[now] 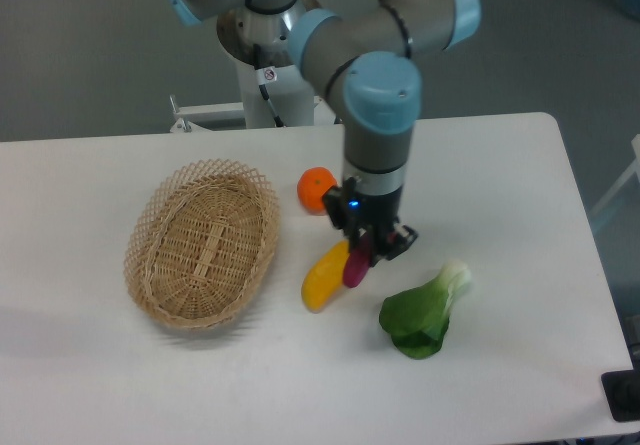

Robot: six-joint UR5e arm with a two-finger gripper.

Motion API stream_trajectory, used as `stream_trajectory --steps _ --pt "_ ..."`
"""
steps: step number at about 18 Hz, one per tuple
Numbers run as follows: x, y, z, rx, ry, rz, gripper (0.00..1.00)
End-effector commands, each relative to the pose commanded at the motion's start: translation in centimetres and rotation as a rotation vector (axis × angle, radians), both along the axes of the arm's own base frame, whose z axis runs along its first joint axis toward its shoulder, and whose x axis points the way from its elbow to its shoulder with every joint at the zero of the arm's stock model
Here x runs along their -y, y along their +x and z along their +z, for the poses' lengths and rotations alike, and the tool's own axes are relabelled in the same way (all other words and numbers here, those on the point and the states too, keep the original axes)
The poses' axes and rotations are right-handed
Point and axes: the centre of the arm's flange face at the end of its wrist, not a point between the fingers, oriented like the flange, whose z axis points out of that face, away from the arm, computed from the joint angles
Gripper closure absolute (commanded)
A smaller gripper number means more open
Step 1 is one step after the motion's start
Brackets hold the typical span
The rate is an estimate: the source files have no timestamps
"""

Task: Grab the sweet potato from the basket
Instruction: 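Carry the held sweet potato away from the basket, past the bok choy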

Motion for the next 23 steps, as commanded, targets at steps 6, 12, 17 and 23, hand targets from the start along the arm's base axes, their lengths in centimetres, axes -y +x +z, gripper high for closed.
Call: stream_trajectory --steps 6,12,17,23 --pt "3.2 -4.2 -0.2 -0.021 -0.034 -0.016 0.97" --pt "5.8 -12.8 -2.8 -0.03 -0.073 -0.053 0.96" --pt "5.3 -16.2 -4.1 -0.033 -0.072 -0.062 0.94" --pt "4.9 -17.0 -4.5 -0.035 -0.062 -0.08 0.94"
